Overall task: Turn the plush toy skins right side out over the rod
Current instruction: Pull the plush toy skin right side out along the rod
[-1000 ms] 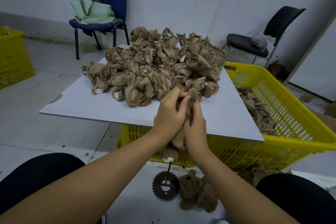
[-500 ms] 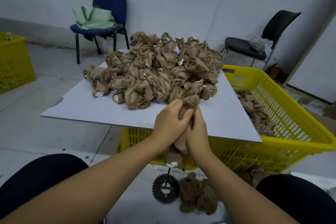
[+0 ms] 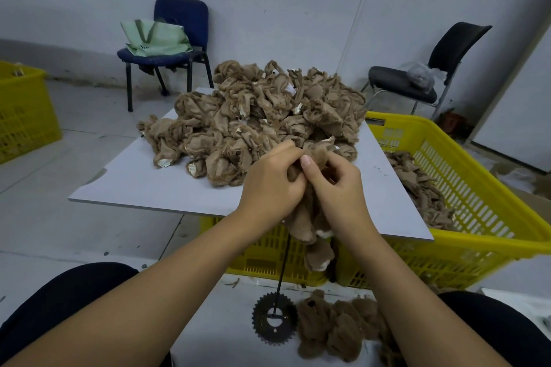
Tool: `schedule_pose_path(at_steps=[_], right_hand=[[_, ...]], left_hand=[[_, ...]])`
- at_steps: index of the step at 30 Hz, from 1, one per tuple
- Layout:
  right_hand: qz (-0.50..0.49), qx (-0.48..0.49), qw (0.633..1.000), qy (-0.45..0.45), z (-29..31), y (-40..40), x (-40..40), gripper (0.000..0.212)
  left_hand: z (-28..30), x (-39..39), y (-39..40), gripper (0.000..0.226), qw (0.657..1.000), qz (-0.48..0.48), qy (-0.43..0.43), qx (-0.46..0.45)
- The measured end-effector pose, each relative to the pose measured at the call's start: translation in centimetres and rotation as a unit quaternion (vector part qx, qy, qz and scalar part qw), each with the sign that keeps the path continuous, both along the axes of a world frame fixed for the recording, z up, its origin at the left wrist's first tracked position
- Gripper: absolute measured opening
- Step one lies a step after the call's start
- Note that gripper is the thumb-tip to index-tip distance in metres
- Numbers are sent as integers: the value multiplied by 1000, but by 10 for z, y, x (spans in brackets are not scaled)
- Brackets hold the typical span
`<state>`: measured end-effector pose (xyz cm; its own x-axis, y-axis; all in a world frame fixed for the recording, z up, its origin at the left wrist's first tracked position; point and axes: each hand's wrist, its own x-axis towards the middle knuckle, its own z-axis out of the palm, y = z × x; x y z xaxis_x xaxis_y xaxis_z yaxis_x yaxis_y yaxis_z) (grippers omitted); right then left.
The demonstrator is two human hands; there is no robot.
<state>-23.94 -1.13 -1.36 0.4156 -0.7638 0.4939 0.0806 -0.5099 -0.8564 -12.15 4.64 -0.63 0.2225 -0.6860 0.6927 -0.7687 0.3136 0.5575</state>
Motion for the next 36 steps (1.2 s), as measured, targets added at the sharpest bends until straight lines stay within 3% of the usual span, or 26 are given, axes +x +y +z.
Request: schedule_pose_path(at_steps=[3,9,15,19,23,27,29,33,36], right_hand=[[-10,16,1000,-23,0,-2,0,26],[12,130,988,-81,4,-3,1,25],[70,223,965,-120,11,1,2,21],[86,244,959,-115,15,4,1,23],[79,261,955,-115,18,7,0,27],[73,254,958,-108,18,7,-1,26],[75,242,962,-97,18,6,0,25],[88,231,965,-86,17,5,0,26],[77,211,972,-65,18,3,2,28]], left_hand=[[2,1,2,4,1000,-2,-10,4],[5,9,4,25,999,-46,1,11],[10,17,4,18,996,-89,2,7],[14,19,8,20,994,-100,-44,-2],[15,18,11,20,986,-90,-142,-5],[18,15,13,17,985,-84,-150,19],[20,13,11,10,987,-87,-129,36],[25,13,8,10,990,-106,12,90],[29,17,10,12,988,-107,33,105]])
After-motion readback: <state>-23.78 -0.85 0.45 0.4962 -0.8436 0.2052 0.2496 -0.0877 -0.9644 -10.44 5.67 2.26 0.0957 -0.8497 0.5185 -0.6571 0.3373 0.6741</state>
